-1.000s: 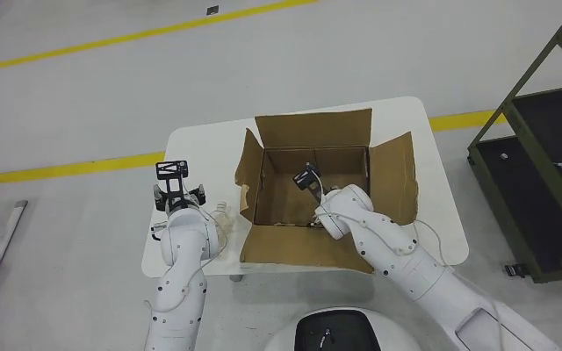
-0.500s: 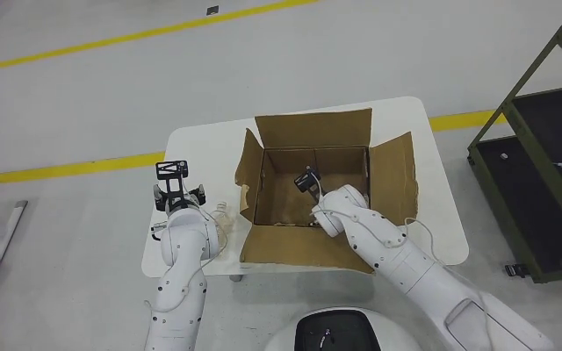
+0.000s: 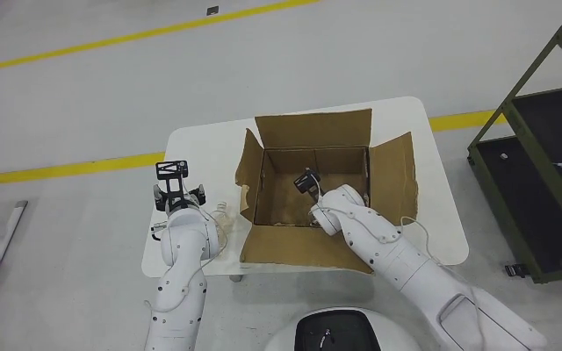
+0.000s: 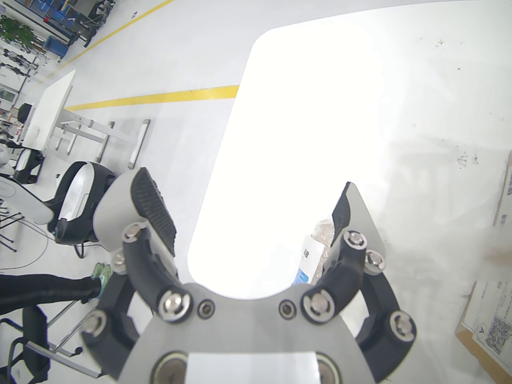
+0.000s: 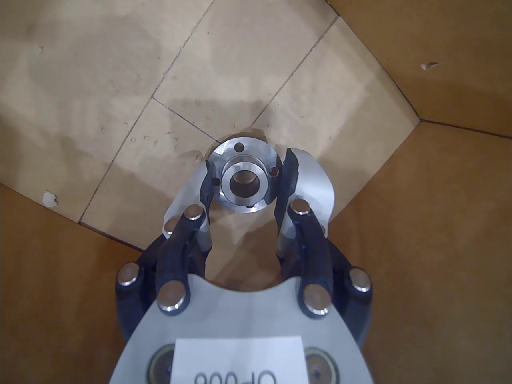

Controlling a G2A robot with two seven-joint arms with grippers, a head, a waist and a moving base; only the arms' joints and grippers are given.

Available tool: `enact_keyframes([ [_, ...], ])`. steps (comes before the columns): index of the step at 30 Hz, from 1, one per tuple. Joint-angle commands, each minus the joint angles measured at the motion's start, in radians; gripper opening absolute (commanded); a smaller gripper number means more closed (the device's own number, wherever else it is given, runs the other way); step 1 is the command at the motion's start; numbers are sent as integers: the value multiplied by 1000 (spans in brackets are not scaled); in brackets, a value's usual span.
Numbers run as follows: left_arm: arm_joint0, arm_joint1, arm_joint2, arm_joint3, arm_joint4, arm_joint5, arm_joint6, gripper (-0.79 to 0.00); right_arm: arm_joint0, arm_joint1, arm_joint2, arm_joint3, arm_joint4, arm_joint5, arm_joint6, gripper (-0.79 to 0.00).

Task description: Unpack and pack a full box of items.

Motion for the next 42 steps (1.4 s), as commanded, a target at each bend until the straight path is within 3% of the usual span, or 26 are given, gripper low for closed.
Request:
enact_keyframes([
  [1,0,0,0,0,0,0,0,0,0,-4,1,-1,8,-6,-5,-508],
  [4,0,0,0,0,0,0,0,0,0,-7,4,-4,10,-12,-7,-585],
  [6,0,0,0,0,0,0,0,0,0,-9,7,-2,9,-14,-9,-770],
  [7,0,0,0,0,0,0,0,0,0,-9,8,-2,8,-15,-10,-785],
  [14,0,0,0,0,0,0,0,0,-7,-12,28,-14,9,-19,-23,-785],
  [20,0,0,0,0,0,0,0,0,-43,3,98,-146,31,-5,-75,-785],
  [24,0,0,0,0,0,0,0,0,-142,32,215,-343,86,-28,-130,-785],
  [31,0,0,0,0,0,0,0,0,-391,84,477,-716,300,-175,-229,-785],
  [38,0,0,0,0,0,0,0,0,-524,104,623,-801,515,-273,-320,-785],
  [42,0,0,0,0,0,0,0,0,-524,104,623,-801,515,-273,-320,-785],
])
